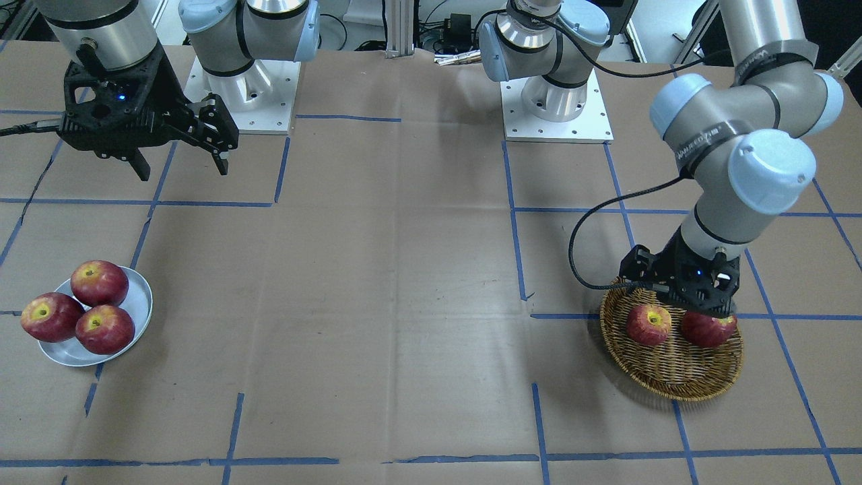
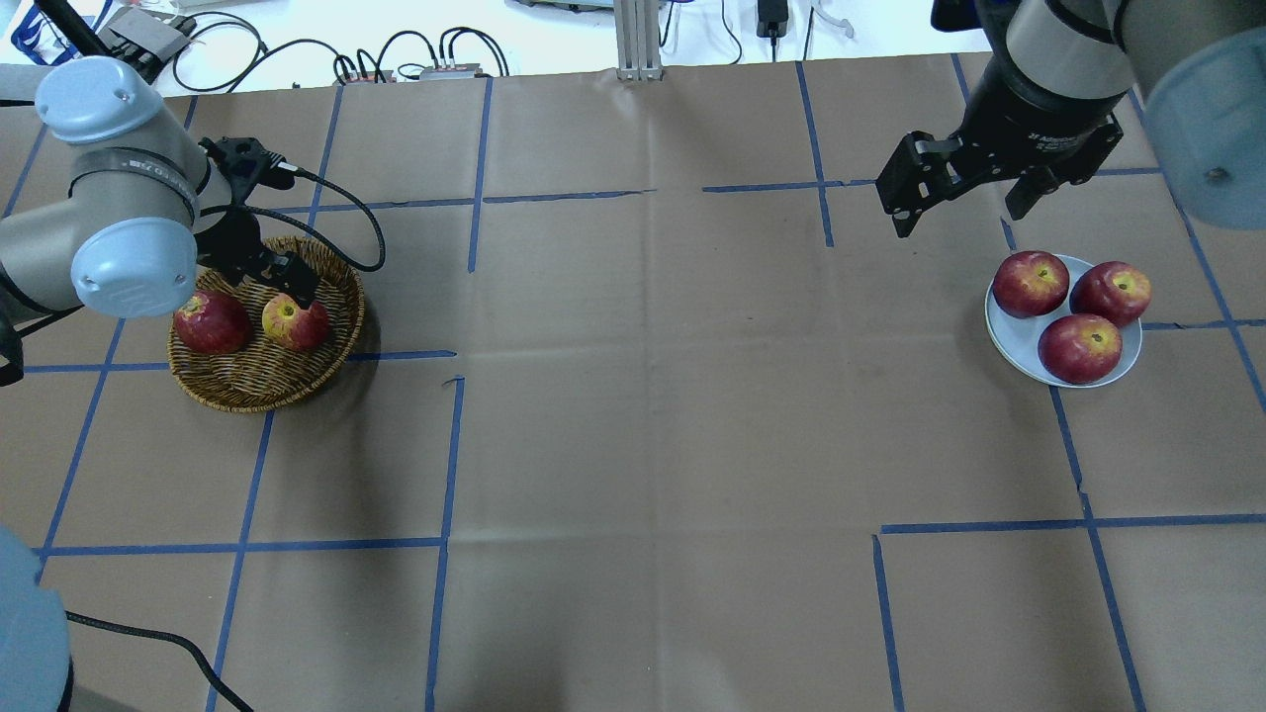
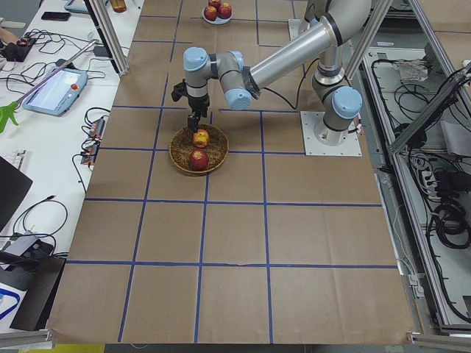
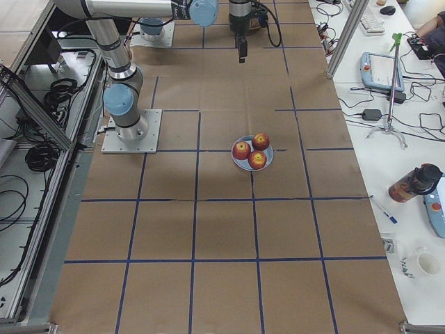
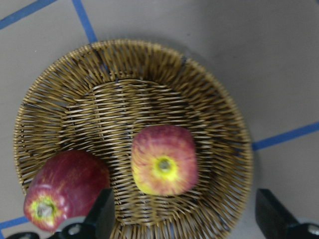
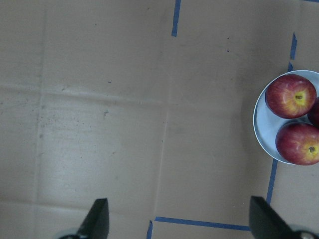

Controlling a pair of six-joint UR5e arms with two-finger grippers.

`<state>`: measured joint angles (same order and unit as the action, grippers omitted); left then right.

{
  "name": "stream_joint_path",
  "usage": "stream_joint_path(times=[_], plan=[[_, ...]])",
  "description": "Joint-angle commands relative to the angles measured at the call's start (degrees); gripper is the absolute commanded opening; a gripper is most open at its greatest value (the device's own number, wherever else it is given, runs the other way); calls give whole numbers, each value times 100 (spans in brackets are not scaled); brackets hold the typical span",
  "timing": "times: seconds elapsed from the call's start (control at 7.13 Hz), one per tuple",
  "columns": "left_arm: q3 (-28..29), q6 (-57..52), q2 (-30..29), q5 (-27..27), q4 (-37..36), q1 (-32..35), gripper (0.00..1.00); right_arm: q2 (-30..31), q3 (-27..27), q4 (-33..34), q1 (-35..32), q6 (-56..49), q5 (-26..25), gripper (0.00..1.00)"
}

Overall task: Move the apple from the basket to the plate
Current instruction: 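Lower the left gripper into the basket and grasp the yellow-red apple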

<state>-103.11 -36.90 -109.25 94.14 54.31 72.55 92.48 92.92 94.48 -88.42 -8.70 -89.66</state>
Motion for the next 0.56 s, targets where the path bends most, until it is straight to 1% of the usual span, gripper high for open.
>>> stream_joint_path(times=[0.0, 0.14, 0.42], plan=[[80, -2, -384, -18, -271, -57, 99, -2, 7, 1, 0, 0, 2, 100], [81, 7, -517, -27, -272, -57, 99, -2, -2, 1, 0, 0, 1, 100], [-33, 33, -570, -44, -272, -57, 99, 7, -2, 1, -9, 0, 10, 100]])
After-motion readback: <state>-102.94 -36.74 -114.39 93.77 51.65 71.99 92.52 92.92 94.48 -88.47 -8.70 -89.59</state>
